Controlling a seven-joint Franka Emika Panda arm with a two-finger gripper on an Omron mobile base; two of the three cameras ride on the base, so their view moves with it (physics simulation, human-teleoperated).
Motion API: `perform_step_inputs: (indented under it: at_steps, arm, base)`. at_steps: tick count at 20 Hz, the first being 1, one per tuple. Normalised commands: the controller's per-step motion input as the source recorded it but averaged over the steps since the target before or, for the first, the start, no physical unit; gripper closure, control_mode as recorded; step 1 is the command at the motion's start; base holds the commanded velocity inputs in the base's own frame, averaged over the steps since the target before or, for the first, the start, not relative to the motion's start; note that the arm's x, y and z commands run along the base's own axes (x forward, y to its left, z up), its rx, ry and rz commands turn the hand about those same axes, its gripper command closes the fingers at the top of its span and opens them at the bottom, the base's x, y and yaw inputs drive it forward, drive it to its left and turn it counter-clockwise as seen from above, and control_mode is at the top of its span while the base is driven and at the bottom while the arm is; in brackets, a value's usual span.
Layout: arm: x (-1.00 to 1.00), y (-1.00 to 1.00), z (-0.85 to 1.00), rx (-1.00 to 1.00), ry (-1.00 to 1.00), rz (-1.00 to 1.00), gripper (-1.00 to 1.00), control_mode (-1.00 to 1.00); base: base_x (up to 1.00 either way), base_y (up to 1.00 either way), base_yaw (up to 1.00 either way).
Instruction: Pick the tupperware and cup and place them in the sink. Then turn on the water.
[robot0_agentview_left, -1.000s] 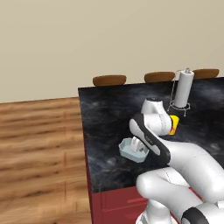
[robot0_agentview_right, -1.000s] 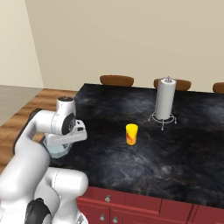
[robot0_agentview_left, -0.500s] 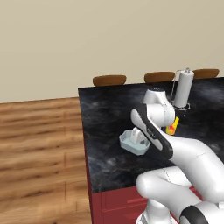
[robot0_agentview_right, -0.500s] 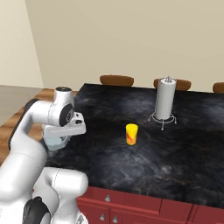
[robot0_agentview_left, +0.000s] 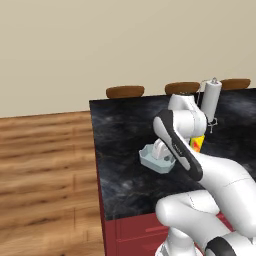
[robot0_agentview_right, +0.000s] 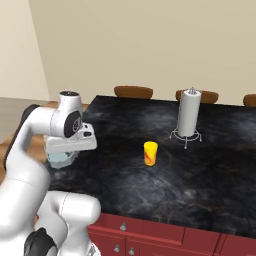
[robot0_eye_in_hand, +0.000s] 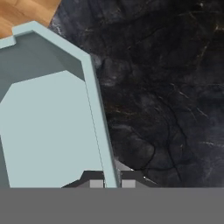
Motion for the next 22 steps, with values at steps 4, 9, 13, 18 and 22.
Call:
perform_step_inputs:
  at_steps: [4, 9, 13, 18, 22]
  arm:
    - [-0.33, -0.02, 0.24, 0.0, 0.0, -0.02, 1.0, -1.0]
    - [-0.14, 0.0, 0.24, -0.01, 0.0, -0.04, 1.0, -1.0]
    - [-0.16, 0.0, 0.25, -0.02, 0.0, -0.06, 1.0, -1.0]
    - [-0.03, 0.0, 0.04, -0.01, 0.0, -0.01, 1.0, 1.0]
    - [0.0, 0.0, 0.0, 0.0, 0.0, 0.0, 1.0, 1.0]
  base:
    - [0.0, 0.0, 0.0]
    - [0.0, 0.0, 0.0]
    - [0.0, 0.0, 0.0]
    - [-0.05, 0.0, -0.11]
    - [-0.13, 0.0, -0.44]
